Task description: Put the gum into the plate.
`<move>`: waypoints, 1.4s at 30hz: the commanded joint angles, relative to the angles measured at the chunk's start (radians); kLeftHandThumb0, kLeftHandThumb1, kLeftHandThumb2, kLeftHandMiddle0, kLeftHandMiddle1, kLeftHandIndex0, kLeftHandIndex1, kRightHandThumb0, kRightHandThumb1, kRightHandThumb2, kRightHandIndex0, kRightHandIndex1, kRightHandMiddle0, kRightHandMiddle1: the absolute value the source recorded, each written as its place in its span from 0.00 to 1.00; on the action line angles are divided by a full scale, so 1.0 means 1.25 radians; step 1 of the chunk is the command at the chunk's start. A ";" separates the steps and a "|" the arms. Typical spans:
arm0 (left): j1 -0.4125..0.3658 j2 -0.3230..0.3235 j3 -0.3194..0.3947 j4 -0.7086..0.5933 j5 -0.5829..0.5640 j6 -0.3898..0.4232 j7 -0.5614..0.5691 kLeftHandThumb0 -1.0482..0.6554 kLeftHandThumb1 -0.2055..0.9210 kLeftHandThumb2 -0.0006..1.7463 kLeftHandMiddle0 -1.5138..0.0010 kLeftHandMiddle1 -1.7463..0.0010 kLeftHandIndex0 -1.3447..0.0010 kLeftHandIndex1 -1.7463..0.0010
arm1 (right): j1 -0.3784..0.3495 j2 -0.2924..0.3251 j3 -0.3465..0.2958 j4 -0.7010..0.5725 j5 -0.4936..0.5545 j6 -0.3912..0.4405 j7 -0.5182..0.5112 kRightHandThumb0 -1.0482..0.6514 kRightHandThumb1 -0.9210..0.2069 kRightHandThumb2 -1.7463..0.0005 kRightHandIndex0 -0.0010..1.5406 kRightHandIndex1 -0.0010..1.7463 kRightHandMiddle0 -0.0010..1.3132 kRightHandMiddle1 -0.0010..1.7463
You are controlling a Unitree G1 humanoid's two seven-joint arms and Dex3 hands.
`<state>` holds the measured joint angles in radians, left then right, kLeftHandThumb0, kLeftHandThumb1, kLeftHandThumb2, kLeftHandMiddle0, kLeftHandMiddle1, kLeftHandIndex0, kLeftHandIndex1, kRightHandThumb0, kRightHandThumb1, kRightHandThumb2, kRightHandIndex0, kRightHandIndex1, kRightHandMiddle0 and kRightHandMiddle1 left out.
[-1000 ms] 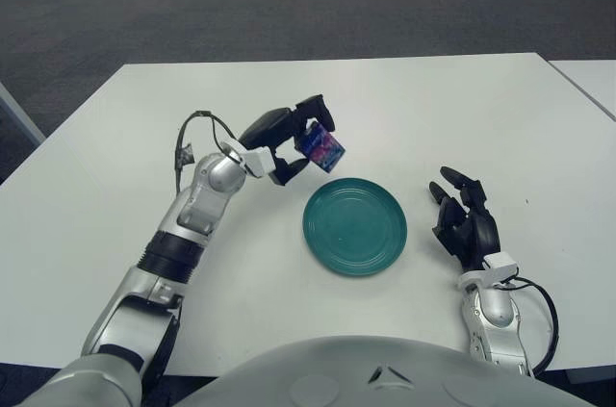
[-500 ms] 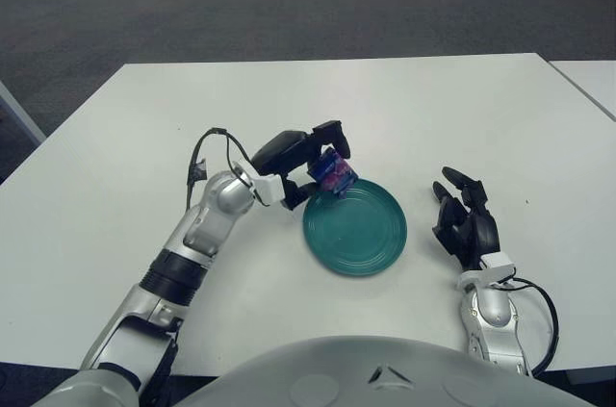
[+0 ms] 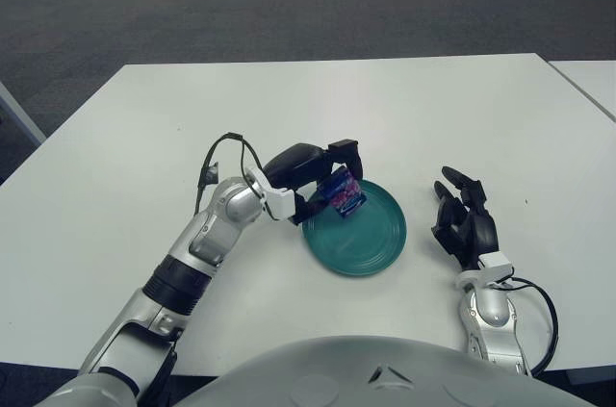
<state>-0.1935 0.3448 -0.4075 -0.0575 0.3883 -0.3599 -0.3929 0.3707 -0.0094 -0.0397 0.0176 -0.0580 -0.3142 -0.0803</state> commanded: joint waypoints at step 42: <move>-0.056 0.058 -0.006 0.082 0.015 -0.076 -0.097 0.00 1.00 0.11 1.00 1.00 1.00 1.00 | 0.035 0.027 0.018 0.115 0.002 0.077 -0.003 0.14 0.00 0.47 0.21 0.00 0.00 0.41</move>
<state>-0.2405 0.4058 -0.4353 0.0717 0.4243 -0.4775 -0.5014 0.3606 -0.0060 -0.0365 0.0301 -0.0569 -0.3301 -0.0857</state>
